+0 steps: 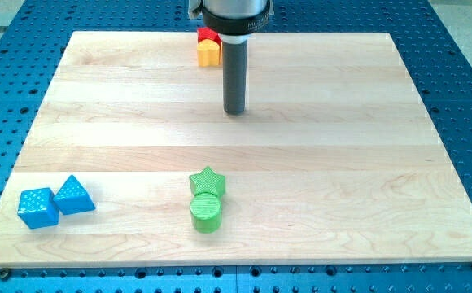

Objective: Separate red blocks from yellow blocks

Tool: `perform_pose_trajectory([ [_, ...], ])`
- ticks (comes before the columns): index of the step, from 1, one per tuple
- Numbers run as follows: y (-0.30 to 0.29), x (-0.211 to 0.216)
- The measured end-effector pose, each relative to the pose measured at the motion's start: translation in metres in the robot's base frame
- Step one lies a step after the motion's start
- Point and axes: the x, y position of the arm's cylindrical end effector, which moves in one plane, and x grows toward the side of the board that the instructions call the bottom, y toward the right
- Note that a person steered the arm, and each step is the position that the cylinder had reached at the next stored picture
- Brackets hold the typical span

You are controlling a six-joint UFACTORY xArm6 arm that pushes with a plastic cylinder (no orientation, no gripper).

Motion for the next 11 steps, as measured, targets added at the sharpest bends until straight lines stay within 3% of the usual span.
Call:
perform_pose_trajectory([
  [5, 0.124, -0.042],
  [6, 0.124, -0.089],
  [8, 0.098, -0.174],
  [11, -0.045, -0.179],
])
